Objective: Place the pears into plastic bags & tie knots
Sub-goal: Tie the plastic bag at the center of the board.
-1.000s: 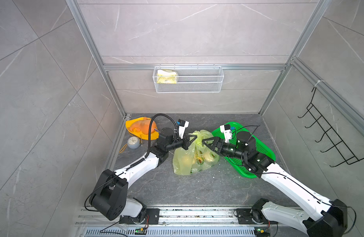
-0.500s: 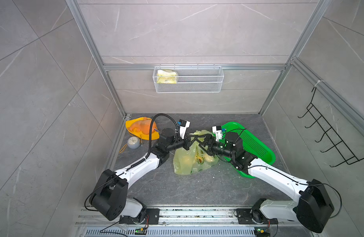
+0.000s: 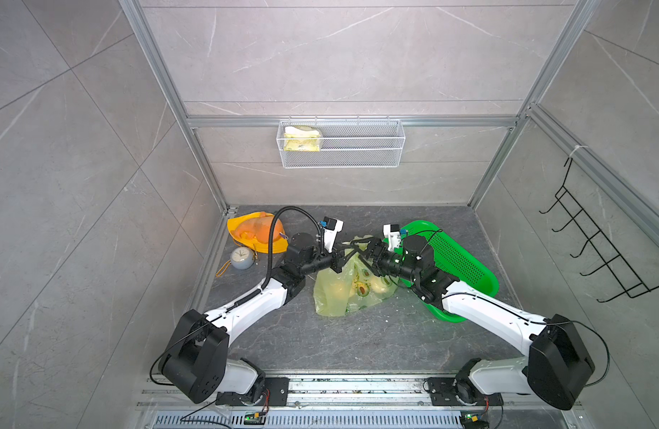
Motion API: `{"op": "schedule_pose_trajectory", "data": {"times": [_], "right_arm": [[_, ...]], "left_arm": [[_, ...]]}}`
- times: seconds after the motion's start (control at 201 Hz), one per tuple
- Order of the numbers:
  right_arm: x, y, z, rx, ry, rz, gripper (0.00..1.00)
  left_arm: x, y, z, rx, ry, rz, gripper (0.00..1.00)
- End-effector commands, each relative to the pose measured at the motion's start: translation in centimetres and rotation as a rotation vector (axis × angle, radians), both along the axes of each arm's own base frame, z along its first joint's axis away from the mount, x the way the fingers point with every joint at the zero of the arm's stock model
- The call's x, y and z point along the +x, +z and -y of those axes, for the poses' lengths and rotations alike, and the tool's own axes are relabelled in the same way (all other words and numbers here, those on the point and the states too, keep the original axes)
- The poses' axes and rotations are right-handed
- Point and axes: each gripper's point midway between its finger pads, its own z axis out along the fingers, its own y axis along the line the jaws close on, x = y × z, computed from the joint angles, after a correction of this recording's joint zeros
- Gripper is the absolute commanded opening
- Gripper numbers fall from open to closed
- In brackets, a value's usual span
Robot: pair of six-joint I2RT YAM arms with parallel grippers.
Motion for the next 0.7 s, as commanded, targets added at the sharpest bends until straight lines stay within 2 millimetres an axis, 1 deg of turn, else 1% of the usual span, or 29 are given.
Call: {"op": "schedule_pose_trajectory", "data": {"times": [0.0, 0.179, 0.284, 0.338, 0.403, 0.438, 0.468, 0.493, 0.498, 0.542, 0.582, 0.607, 0.642, 0.692], "right_arm": [[1.4, 1.6, 0.0, 0.028, -0.032, 0.038, 0.85], [2.9, 1.9, -0.3, 0.047, -0.039, 0.049, 0.85], [3.8, 2.7, -0.8, 0.101, -0.035, 0.077, 0.83], [4.2, 3.3, -0.8, 0.128, -0.037, 0.101, 0.81], [4.7, 4.0, -0.8, 0.169, -0.027, 0.128, 0.75], [4.8, 4.2, -0.8, 0.193, -0.016, 0.137, 0.67], [4.8, 4.3, -0.8, 0.208, -0.002, 0.145, 0.55], [4.8, 4.4, -0.9, 0.218, 0.014, 0.149, 0.4], [4.8, 4.4, -0.9, 0.219, 0.013, 0.152, 0.4], [4.6, 4.5, -1.1, 0.233, 0.047, 0.166, 0.23], [4.4, 4.6, -1.2, 0.243, 0.078, 0.179, 0.11], [4.2, 4.7, -1.2, 0.248, 0.096, 0.188, 0.06], [3.9, 4.6, -1.2, 0.248, 0.118, 0.197, 0.0], [3.5, 4.2, -0.9, 0.237, 0.145, 0.204, 0.0]], "left_arm": [[-1.2, 2.2, 0.3, -0.04, -0.054, 0.079, 0.0], [-1.9, 2.1, 0.7, -0.044, -0.103, 0.071, 0.0], [-2.8, 1.9, 1.3, -0.047, -0.171, 0.049, 0.0], [-3.4, 1.6, 1.7, -0.045, -0.208, 0.033, 0.0], [-4.0, 1.2, 2.0, -0.041, -0.253, 0.007, 0.0], [-4.4, 0.8, 2.2, -0.037, -0.273, -0.011, 0.0], [-4.6, 0.6, 2.3, -0.035, -0.289, -0.022, 0.0], [-4.7, 0.4, 2.4, -0.034, -0.299, -0.032, 0.0], [-4.7, 0.3, 2.4, -0.033, -0.302, -0.034, 0.0], [-4.9, 0.0, 2.6, -0.029, -0.315, -0.052, 0.0], [-4.7, -0.1, 2.6, -0.024, -0.305, -0.064, 0.0], [-4.6, -0.3, 2.5, -0.019, -0.291, -0.07, 0.01], [-4.4, -0.3, 2.3, -0.016, -0.268, -0.069, 0.1], [-4.0, 0.1, 1.5, -0.011, -0.202, -0.042, 0.25]]}}
